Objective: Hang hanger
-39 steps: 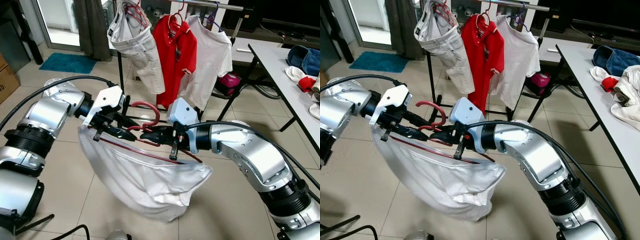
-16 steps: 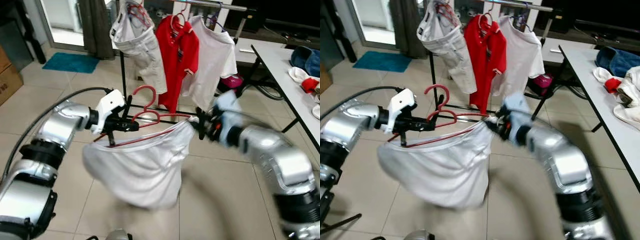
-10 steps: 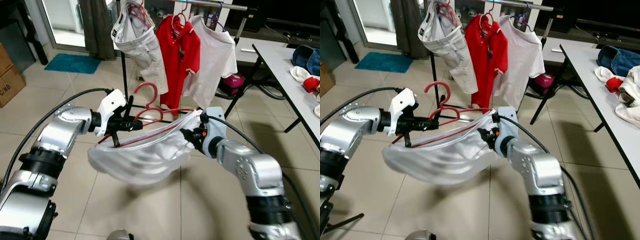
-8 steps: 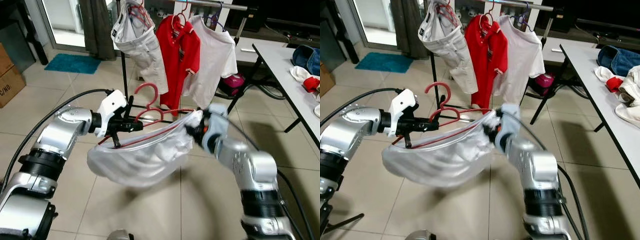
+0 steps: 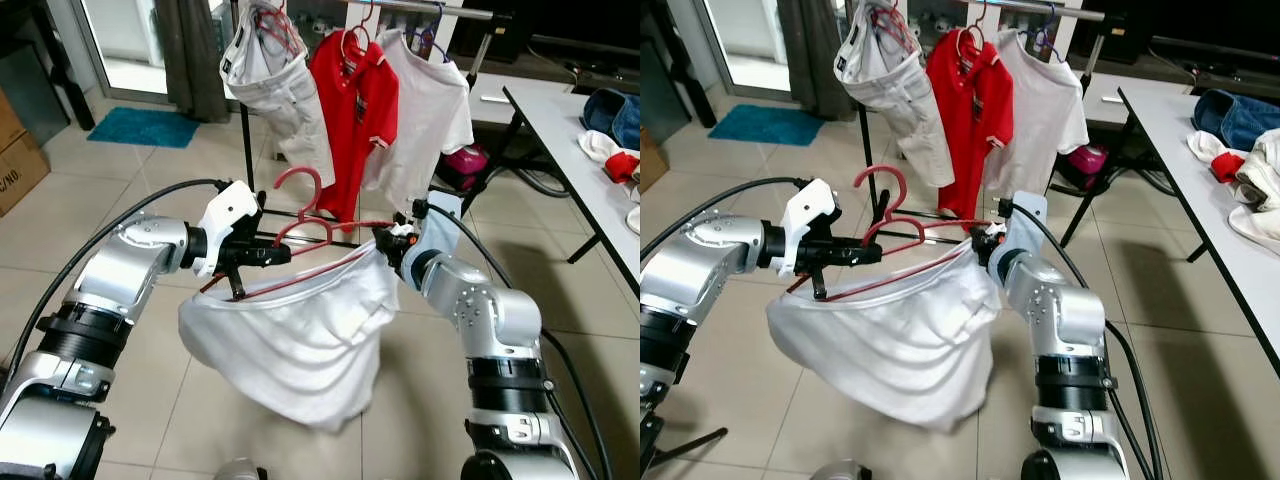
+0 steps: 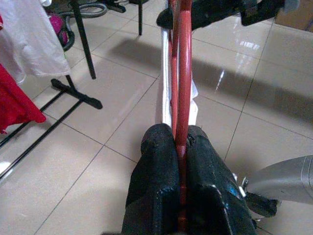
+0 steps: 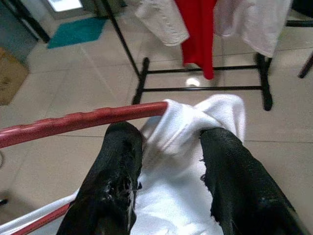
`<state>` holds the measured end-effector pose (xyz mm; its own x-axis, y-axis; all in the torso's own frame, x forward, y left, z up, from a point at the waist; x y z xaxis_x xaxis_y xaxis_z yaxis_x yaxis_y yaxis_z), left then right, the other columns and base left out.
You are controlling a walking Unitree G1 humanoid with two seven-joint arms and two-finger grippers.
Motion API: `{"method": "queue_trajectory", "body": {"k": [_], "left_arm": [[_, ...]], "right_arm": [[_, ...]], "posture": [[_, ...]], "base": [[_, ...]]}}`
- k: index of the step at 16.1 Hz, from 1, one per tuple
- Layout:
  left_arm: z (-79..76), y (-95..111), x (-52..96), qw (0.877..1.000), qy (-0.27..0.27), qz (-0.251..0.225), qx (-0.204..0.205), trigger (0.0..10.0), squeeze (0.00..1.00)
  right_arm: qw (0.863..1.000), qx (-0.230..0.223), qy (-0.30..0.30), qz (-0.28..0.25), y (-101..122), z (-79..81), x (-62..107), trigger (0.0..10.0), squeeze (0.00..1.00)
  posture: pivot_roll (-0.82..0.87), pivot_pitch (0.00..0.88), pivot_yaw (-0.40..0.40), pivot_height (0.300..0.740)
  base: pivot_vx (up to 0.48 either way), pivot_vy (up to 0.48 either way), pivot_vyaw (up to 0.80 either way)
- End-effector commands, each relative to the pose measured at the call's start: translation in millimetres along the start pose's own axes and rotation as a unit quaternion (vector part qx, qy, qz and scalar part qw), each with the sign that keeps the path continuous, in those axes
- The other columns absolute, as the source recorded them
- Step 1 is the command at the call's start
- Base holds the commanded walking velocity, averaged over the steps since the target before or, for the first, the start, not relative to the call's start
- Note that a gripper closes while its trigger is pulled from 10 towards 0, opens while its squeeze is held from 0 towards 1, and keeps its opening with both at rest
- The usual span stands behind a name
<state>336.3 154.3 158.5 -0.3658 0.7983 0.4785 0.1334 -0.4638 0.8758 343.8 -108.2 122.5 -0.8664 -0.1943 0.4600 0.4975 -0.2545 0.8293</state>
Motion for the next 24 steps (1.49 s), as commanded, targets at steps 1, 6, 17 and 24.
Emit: {"method": "queue_trajectory", "body": {"k": [1,6,17,24], "left_arm": [[-1.1,10,1.4,1.0,-0.002,-0.018,-0.012,0.0,0.0],[0.4,10,4.6,1.0,0.003,-0.013,-0.011,0.0,0.0],[11.4,-6,17.7,0.998,0.029,0.043,-0.029,0.0,0.0],[-16.9,-26,9.9,0.993,-0.067,0.088,-0.039,0.0,0.0]], "right_arm": [[1.0,0.008,-0.008,-0.009,6,-0.4,-0.4,4.9,0.0],[1.0,0.003,-0.016,-0.019,10,-3.7,-2.6,2.7,0.0],[0.999,0.017,0.018,-0.026,15,-6.5,1.3,0.0,0.0],[0.998,0.058,0.014,-0.029,20,-10.8,1.1,0.0,0.0]], "posture": [[-0.04,0.0,-0.029,0.74],[-0.04,0.0,-0.027,0.74],[-0.04,0.0,-0.03,0.74],[-0.05,0.0,-0.029,0.74]], "base": [[0.0,0.0,0.0],[0.0,0.0,0.0],[0.0,0.0,0.0],[0.0,0.0,0.0]]}}
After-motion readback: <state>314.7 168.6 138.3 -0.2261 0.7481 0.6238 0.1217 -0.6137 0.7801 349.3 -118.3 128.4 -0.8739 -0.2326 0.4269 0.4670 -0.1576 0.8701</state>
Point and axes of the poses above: a point about 5 cm out from each wrist's last joint towards the gripper, its own x axis pointing back from the gripper into the wrist, its own y axis along the axis of the wrist's last joint, z = x × y, the point moved 2 cm from there along -x, pointing out of the wrist towards the gripper, and after that the axes turned 1 degree about -x, right-handed, at the moved point
